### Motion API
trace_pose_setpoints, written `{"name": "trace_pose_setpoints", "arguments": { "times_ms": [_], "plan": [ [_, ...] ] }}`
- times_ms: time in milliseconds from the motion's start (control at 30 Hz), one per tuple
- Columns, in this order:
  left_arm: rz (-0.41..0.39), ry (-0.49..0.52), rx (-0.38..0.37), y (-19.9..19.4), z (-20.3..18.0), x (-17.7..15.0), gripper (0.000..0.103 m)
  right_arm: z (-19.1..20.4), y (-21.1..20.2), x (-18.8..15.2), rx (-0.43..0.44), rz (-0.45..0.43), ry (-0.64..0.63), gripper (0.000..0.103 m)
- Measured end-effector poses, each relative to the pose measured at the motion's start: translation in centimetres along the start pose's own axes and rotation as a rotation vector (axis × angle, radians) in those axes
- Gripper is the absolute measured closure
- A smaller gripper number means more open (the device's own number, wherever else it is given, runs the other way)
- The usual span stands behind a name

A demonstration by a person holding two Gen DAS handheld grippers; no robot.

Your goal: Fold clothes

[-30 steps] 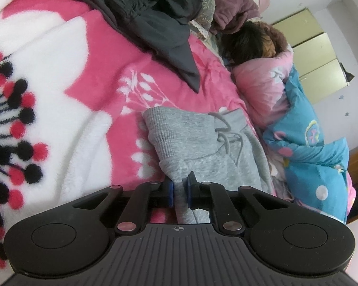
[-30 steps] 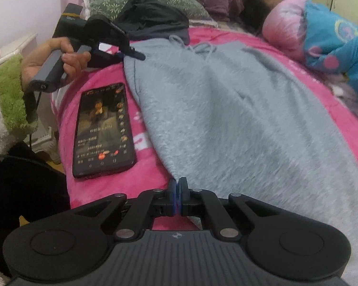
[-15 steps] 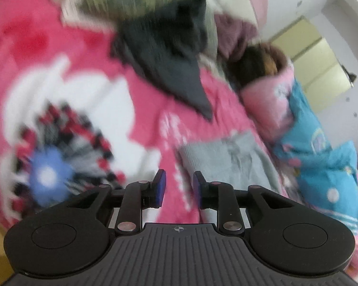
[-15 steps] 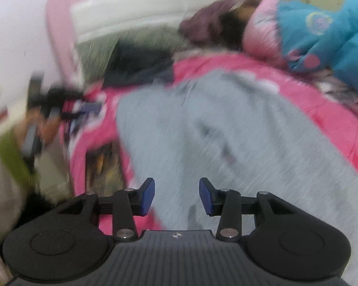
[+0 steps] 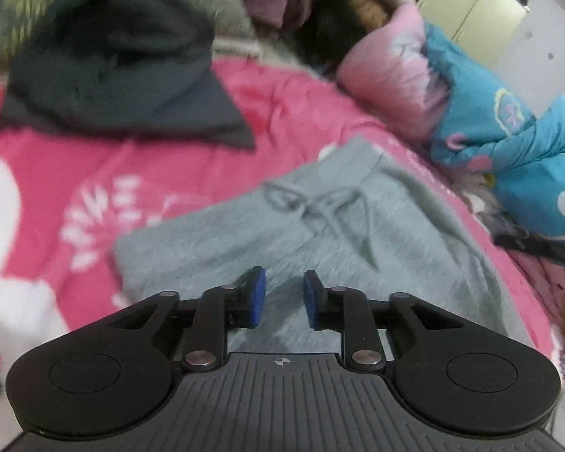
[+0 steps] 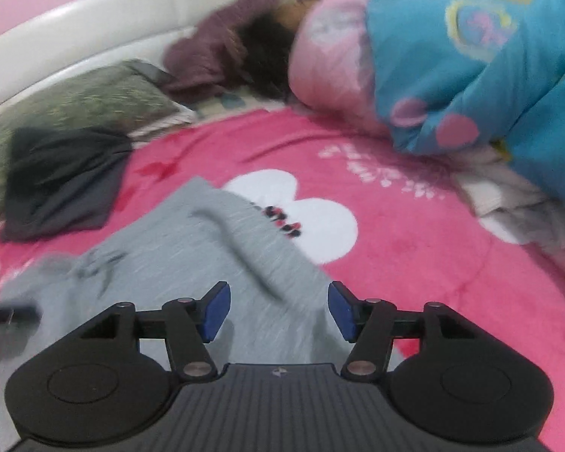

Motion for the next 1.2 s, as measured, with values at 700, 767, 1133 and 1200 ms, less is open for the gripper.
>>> {"name": "trace_pose_setpoints", "arguments": {
  "times_ms": [700, 767, 1133, 1200],
  "plan": [
    [-0.022, 0.07, 0.049, 0.8, 0.4, -0.2, 0.092, -1.6, 9.2, -0.6, -0.087, -0.085, -0.083, 0.098],
    [-0.023, 0.072, 0.05, 0.9, 0.4, -0.2, 0.092, -1.5, 9.1, -0.6, -0.098, -0.092, -0.069, 0.095],
    [-0.021, 0.013, 0.001, 0.4, 0.8, 0.1, 0.092, -6.5, -11.6, 0.1, -0.037, -0.244, 0.2, 0.046],
    [-0.025, -0.022, -0.022, 0.1, 0.9, 0.2, 0.091, -8.6, -18.0, -1.8, -0.061, -0.3, 0.233, 0.043]
  ]
}}
Point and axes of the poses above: each gripper's, at about its wrist camera, not at the fingertips, and y roughly the way its jaws point, z to its left, x to its top, the point moved 7 cm from there along y, roughly the way its jaws point, and after that the axes turned 1 degree about z, right-handed, at the moved point
